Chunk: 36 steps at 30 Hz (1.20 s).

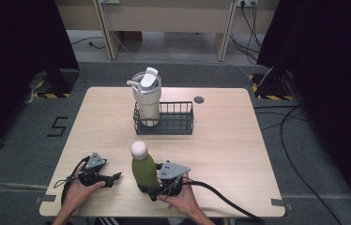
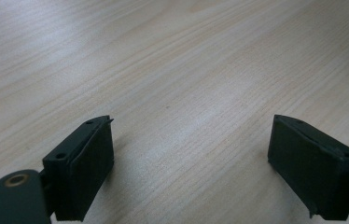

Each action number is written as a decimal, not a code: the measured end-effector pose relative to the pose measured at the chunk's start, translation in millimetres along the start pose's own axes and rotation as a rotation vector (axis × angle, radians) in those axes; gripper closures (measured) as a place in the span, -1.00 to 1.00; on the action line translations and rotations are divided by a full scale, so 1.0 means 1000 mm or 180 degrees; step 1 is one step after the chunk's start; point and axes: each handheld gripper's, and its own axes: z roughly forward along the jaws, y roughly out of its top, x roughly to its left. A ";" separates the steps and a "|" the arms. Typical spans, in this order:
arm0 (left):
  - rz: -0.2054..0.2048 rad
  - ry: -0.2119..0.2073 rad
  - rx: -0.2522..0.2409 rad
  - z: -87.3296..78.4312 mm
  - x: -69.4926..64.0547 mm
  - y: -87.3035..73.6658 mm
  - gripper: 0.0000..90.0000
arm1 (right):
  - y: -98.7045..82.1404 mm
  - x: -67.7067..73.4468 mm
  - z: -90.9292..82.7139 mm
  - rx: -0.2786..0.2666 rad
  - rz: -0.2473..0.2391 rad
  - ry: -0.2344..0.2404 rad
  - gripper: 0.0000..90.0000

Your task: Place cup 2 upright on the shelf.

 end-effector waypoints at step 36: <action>-0.0001 -0.0002 0.0001 0.000 0.000 0.000 -0.69 | 0.015 -0.008 -0.008 -0.0202 -0.0129 -0.0179 -0.54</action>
